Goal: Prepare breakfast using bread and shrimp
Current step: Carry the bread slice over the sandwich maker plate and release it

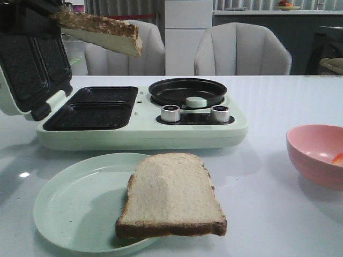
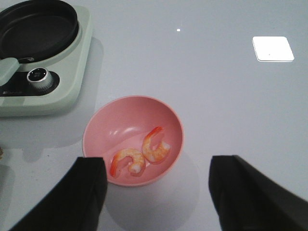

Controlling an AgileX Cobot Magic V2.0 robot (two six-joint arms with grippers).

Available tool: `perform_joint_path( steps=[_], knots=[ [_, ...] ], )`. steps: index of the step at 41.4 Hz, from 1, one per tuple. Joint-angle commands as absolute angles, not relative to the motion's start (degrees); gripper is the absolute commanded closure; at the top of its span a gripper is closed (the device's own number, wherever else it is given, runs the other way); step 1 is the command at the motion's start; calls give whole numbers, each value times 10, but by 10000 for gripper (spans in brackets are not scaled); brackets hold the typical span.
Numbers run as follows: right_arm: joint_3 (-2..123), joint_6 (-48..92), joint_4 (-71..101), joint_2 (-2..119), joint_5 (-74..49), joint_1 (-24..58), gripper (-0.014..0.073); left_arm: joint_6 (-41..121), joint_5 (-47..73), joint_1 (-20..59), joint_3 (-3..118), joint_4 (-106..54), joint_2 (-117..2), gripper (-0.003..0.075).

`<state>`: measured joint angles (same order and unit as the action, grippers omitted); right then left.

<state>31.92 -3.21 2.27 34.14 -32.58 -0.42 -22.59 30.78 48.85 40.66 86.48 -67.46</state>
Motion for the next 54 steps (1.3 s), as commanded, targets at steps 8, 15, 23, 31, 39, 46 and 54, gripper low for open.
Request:
perform_joint_path(
  steps=[8,15,23,31,39,46,54],
  knots=[
    [336,-31,23,347,-279,-6,36,-234,254,387,534,913,-807,620],
    [336,-31,23,347,-279,-6,36,-234,207,324,618,913,-889,621],
    [336,-31,23,347,-279,-6,36,-234,138,270,697,913,-956,621],
    [336,-31,23,347,-279,-6,36,-234,88,225,755,913,-1017,621],
    [336,-31,23,347,-279,-6,36,-234,78,199,788,913,-1067,620],
    [336,-31,23,347,-279,-6,36,-234,75,185,790,913,-1091,621],
    [336,-31,23,347,-279,-6,36,-234,77,179,790,913,-1101,619]
  ],
)
